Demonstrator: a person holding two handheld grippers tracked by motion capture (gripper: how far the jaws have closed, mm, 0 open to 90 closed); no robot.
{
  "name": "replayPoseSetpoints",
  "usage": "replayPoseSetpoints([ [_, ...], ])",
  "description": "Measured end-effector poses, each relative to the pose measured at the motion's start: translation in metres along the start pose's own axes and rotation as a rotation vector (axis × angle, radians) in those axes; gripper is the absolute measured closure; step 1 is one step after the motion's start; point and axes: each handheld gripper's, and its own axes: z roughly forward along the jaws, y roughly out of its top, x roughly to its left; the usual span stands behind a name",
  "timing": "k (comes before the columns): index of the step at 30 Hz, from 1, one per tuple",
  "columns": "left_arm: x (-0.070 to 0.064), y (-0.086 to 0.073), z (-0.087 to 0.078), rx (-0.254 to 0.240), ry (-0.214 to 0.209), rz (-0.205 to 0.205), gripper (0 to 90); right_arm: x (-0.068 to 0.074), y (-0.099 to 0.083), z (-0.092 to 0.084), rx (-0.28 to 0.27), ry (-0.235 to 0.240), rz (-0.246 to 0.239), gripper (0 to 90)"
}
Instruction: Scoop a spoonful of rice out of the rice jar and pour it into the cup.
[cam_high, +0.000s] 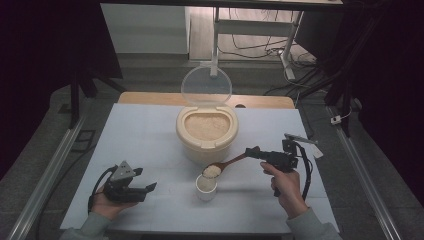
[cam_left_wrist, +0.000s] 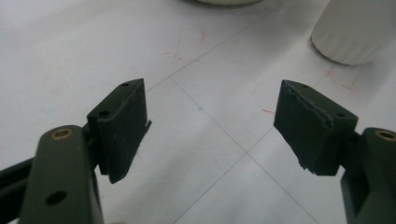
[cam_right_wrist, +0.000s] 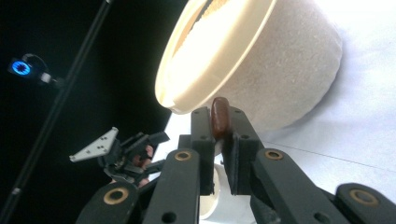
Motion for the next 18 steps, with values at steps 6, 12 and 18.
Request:
replayPoseSetpoints([
  [6,0.0,0.0,0.0,-0.001,0.0,0.001,25.4,0.006,0.0,0.006,0.026,-0.03,-0.037,83.0],
  [12,0.0,0.0,0.0,-0.001,-0.001,0.0,25.3,0.012,0.0,0.009,0.042,-0.057,-0.082,83.0],
  [18,0.0,0.0,0.0,0.0,0.0,0.0,25.4,0.021,0.0,0.01,0.047,-0.083,-0.142,83.0],
])
